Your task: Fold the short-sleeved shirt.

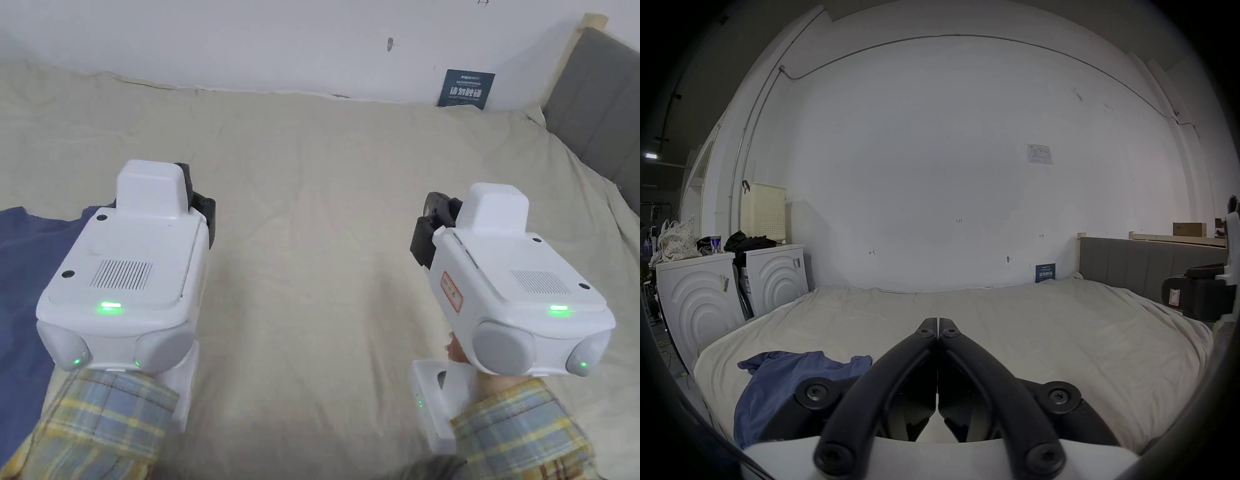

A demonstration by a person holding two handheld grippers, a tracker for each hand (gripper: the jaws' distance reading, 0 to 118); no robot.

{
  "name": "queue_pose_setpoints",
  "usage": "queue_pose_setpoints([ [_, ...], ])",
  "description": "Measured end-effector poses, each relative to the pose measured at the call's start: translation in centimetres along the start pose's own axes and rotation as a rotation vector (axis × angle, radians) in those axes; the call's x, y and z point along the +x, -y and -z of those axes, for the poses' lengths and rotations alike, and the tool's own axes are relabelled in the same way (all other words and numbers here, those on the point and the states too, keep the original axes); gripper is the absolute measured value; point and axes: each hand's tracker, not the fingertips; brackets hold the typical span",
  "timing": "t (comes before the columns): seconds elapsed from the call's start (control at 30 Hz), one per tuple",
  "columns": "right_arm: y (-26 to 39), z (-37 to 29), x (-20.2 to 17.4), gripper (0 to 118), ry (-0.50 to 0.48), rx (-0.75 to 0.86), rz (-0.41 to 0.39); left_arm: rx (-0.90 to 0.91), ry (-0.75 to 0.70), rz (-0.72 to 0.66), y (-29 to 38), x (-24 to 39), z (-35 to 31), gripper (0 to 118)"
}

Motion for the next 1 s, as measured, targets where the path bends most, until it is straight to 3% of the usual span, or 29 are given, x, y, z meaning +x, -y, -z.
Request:
queue_pose_setpoints([
  [0.23, -0.7, 1.2, -2.7, 1, -0.082, 0.01, -0.014, 0.004, -0.081, -0.004, -0.2, -2.8, -1.1, 0],
  [0.73, -0.6, 2.9, -17.0, 1, -0.484, 0.007, -0.089, -0.037, -0.466, 0.009, 0.5, -15.3, -8.1, 0],
  [1.0, -0.6, 2.6, -19.5, 1, -0.551, 0.005, -0.107, -0.058, -0.527, -0.023, 1.1, -17.1, -9.3, 0],
])
